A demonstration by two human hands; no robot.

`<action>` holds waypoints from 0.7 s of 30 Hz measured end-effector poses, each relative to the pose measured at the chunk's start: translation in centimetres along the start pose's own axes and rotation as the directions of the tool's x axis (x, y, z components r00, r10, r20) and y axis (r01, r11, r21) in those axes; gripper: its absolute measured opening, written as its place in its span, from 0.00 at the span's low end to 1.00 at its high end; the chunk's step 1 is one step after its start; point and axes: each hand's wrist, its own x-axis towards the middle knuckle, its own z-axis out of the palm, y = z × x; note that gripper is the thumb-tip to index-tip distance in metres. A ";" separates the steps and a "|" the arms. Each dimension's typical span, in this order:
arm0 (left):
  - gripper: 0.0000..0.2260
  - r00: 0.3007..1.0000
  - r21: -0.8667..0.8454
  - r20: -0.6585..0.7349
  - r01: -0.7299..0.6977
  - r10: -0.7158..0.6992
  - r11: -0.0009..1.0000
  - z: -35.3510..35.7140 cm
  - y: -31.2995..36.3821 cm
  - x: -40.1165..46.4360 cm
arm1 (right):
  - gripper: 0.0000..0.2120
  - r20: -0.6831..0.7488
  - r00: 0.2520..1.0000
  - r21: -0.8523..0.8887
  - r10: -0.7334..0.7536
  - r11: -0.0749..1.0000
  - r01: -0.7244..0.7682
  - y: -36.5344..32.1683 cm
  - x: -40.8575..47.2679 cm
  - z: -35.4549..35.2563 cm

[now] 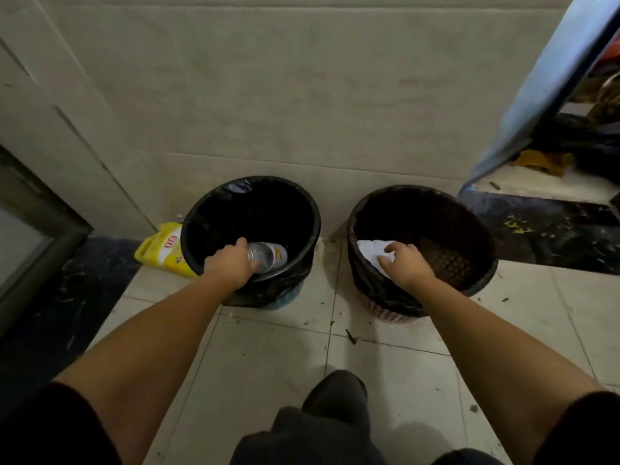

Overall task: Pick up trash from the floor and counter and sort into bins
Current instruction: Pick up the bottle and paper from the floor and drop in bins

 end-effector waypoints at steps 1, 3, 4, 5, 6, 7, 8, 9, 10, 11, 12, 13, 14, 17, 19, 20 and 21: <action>0.24 1.000 0.027 0.016 0.000 0.000 1.000 0.1 0.1 -0.1 | 0.20 0.000 1.000 -0.014 0.000 1.000 0.000 0.2 0.0 0.0; 0.23 0.999 0.064 0.038 0.007 -0.010 0.998 -0.1 0.3 -0.4 | 0.20 -0.018 1.000 -0.025 -0.005 1.000 0.005 0.5 -0.1 -0.4; 0.24 0.999 0.078 0.034 0.007 -0.010 0.997 -0.4 0.4 -0.5 | 0.20 -0.038 0.999 -0.021 -0.008 1.000 0.007 0.6 -0.3 -0.9; 0.24 1.000 0.090 0.023 0.005 -0.007 0.996 -0.8 0.5 -0.7 | 0.20 -0.062 0.998 -0.015 -0.012 1.000 0.011 0.8 -0.4 -1.5; 0.24 1.000 0.098 0.007 0.001 -0.002 0.995 -1.4 0.8 -0.9 | 0.19 -0.089 0.996 -0.008 -0.016 1.000 0.016 1.0 -0.6 -2.2; 0.25 1.000 0.100 -0.009 -0.006 0.007 0.995 -2.1 1.1 -1.1 | 0.19 -0.117 0.993 -0.003 -0.020 1.000 0.020 1.3 -0.9 -3.0; 0.25 0.999 0.100 -0.026 -0.018 0.021 0.995 -2.8 1.7 -1.4 | 0.19 -0.146 0.989 -0.001 -0.024 1.000 0.024 1.6 -1.3 -4.0; 0.25 0.998 0.099 -0.045 -0.035 0.040 0.994 -3.6 2.4 -1.8 | 0.19 -0.174 0.984 0.000 -0.026 1.000 0.027 2.0 -1.9 -5.1; 0.25 0.996 0.100 -0.062 -0.055 0.061 0.994 -4.4 3.3 -2.2 | 0.19 -0.198 0.980 0.003 -0.025 1.000 0.026 2.5 -2.5 -6.2; 0.25 0.994 0.103 -0.077 -0.075 0.083 0.992 -5.2 4.4 -2.7 | 0.19 -0.221 0.975 0.006 -0.021 1.000 0.023 3.1 -3.3 -7.4; 0.25 0.990 0.112 -0.093 -0.100 0.110 0.989 -5.9 5.8 -3.2 | 0.19 -0.243 0.970 0.006 -0.015 1.000 0.017 3.9 -4.1 -8.6; 0.25 0.984 0.126 -0.108 -0.131 0.145 0.983 -6.5 7.5 -3.7 | 0.19 -0.266 0.964 0.007 -0.003 1.000 0.006 4.9 -5.1 -9.8; 0.25 0.975 0.144 -0.121 -0.171 0.189 0.975 -6.9 9.4 -4.3 | 0.18 -0.293 0.956 0.011 0.016 1.000 -0.014 6.2 -6.1 -11.1; 0.24 0.919 0.189 -0.133 -0.343 0.370 0.920 -7.5 16.6 -6.6 | 0.17 -0.387 0.916 0.021 0.103 0.994 -0.103 11.3 -9.7 -14.5; 0.23 0.857 0.199 -0.136 -0.467 0.496 0.861 -7.2 22.0 -8.6 | 0.18 -0.417 0.888 0.049 0.194 0.980 -0.192 15.3 -12.6 -16.4; 0.22 0.821 0.205 -0.133 -0.526 0.556 0.826 -6.8 24.7 -9.9 | 0.18 -0.426 0.871 0.073 0.243 0.969 -0.235 17.3 -14.3 -17.0; 0.22 0.783 0.213 -0.119 -0.581 0.611 0.786 -6.2 27.3 -11.2 | 0.19 -0.434 0.855 0.095 0.285 0.958 -0.271 19.4 -16.0 -17.5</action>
